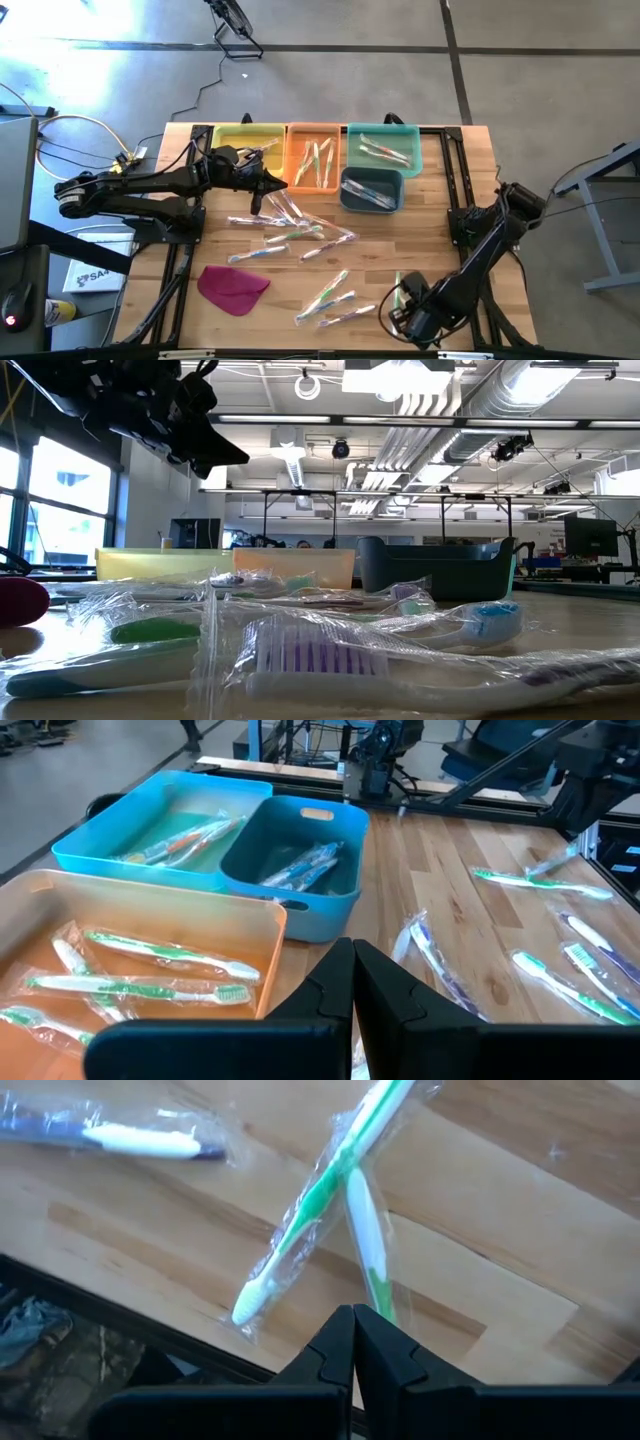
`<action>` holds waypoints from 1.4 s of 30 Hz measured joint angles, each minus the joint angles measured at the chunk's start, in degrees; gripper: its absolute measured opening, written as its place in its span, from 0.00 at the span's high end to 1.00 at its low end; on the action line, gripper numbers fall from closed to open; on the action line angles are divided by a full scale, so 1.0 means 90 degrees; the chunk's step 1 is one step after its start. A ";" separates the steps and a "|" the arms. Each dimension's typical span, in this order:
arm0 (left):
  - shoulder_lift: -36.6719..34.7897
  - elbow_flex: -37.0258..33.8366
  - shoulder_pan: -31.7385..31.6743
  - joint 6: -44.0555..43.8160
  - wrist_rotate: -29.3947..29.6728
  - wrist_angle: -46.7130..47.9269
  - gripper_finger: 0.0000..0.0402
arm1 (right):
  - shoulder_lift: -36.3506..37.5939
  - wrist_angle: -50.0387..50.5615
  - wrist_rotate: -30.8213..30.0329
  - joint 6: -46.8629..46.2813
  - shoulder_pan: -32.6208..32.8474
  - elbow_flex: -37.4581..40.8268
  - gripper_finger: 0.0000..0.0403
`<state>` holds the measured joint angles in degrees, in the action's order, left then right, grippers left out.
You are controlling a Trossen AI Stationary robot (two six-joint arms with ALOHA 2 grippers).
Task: Pick & Place Toothbrushes
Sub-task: Put the green toothbrush into the orange bin
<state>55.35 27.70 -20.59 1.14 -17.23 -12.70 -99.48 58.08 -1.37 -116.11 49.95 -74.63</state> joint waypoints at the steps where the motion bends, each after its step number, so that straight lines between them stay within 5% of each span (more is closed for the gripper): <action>1: 0.0000 0.0000 -0.0001 0.0008 0.0000 -0.0001 0.99 | 0.0000 0.0018 0.0020 -0.0067 -0.0021 0.0000 0.99; 10: 0.0002 0.0000 0.0000 0.0011 0.0056 0.0001 0.99 | -0.0041 0.0019 0.0534 -0.0151 -0.0111 0.0000 0.97; 23: 0.0005 0.0000 0.0001 0.0011 0.0204 0.0046 0.99 | -0.0447 -0.0082 0.1166 -0.0140 0.0079 0.0002 0.63; 42: 0.0005 0.0000 0.0001 0.0008 0.0214 0.0045 0.99 | -0.0449 -0.0316 0.1151 -0.1265 0.0667 0.0203 0.65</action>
<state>55.40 27.70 -20.58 1.21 -15.31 -12.29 -103.53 55.24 8.99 -127.49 55.95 -72.80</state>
